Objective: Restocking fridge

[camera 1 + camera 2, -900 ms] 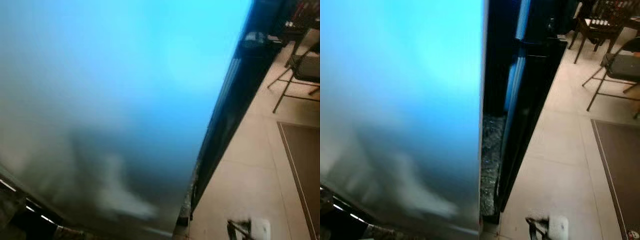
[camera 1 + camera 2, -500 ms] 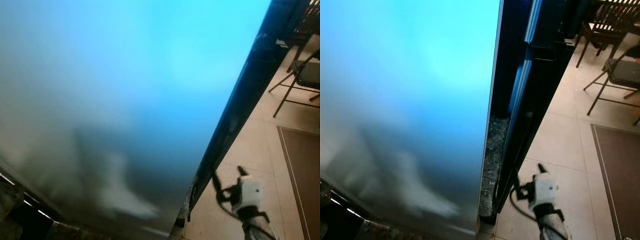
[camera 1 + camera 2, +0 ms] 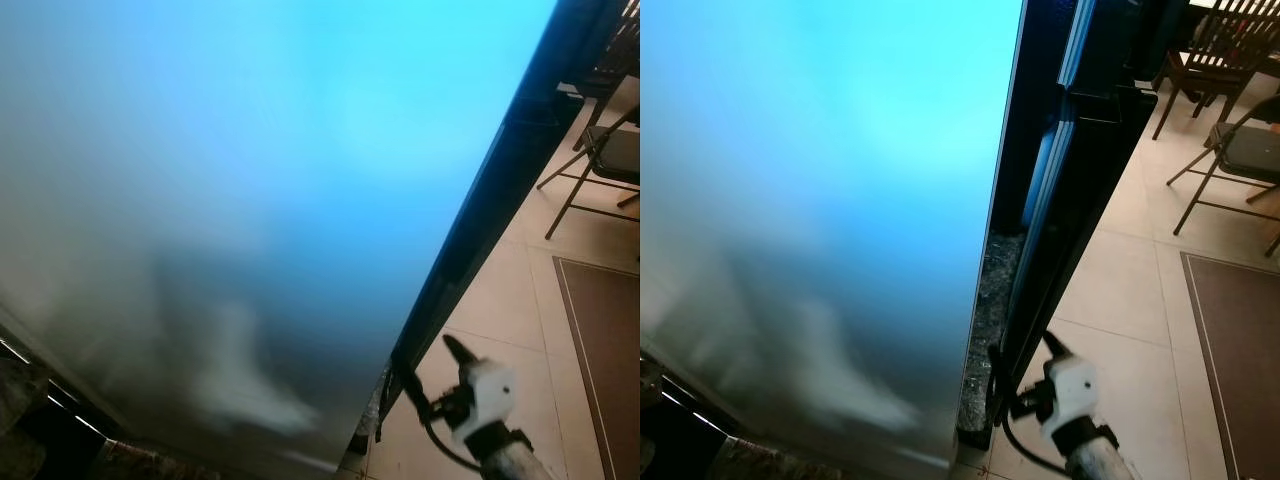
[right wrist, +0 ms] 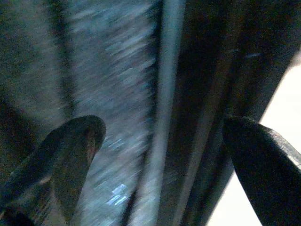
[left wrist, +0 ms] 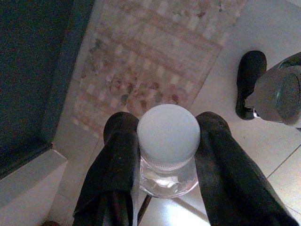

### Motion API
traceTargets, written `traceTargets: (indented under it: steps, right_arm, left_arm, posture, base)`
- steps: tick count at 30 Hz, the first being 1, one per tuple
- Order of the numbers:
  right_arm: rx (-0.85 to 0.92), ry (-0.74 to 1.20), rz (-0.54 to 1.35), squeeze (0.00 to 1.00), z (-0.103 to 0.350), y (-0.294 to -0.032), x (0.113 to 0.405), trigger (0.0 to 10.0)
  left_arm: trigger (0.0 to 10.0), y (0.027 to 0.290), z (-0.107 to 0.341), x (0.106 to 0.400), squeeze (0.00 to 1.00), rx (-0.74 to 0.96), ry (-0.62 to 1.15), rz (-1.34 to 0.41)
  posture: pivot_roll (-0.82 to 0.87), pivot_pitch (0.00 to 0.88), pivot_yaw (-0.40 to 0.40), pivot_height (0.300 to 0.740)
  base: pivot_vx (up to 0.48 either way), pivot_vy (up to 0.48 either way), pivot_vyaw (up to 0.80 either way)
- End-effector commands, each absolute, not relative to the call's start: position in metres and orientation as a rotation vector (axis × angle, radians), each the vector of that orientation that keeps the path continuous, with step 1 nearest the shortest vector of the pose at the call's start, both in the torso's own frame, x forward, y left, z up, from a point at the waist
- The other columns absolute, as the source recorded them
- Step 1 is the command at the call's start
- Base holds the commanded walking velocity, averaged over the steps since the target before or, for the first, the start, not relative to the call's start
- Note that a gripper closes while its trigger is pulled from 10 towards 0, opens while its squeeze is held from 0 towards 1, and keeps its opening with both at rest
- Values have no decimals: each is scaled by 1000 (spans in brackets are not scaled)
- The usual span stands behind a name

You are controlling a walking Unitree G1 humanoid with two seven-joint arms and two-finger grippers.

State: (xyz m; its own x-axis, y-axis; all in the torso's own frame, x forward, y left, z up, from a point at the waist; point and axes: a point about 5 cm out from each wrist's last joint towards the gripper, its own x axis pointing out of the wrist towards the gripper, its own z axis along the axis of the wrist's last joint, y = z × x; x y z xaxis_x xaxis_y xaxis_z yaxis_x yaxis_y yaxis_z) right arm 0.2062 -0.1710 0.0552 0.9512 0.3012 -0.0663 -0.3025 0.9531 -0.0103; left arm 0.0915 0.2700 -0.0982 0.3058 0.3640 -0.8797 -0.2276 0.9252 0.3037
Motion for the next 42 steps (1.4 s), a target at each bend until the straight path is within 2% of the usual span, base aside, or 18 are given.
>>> traceTargets:
  steps: [1, 4, 13, 29, 40, 42]
  right_arm:
    - [-53, 31, 228, 0, 67, -180, 211, 10000]
    - [-42, 14, 157, 0, 75, -185, 214, 10000]
    - [-42, -34, 116, 0, 90, -181, 228, 10000]
    - [-20, -48, 159, 0, 98, -170, 245, 10000]
    - [-74, -87, 4, 0, 105, -188, 240, 10000]
    - [-100, -82, -96, 0, 104, -206, 233, 10000]
  left_arm:
    - [10000, 266, -100, 89, 0, 122, 1202, 388]
    - [10000, 263, -101, 90, 0, 118, 1200, 388]
    - [10000, 261, -102, 88, 0, 123, 1210, 386]
    - [10000, 259, -101, 93, 0, 126, 1200, 376]
    - [10000, 260, -101, 92, 0, 116, 1203, 387]
    - [10000, 257, -102, 93, 0, 119, 1209, 375]
  posture:
    - [-35, 0, -48, 740]
    - [-30, 0, -46, 740]
    - [-35, 0, -47, 740]
    - [-35, 0, -51, 740]
    - [-43, 0, -46, 740]
    - [-66, 0, -35, 740]
  base:
    - [0, 0, 0]
    - [0, 0, 0]
    - [0, 0, 0]
    - [0, 0, 0]
    - [0, 0, 0]
    - [0, 0, 0]
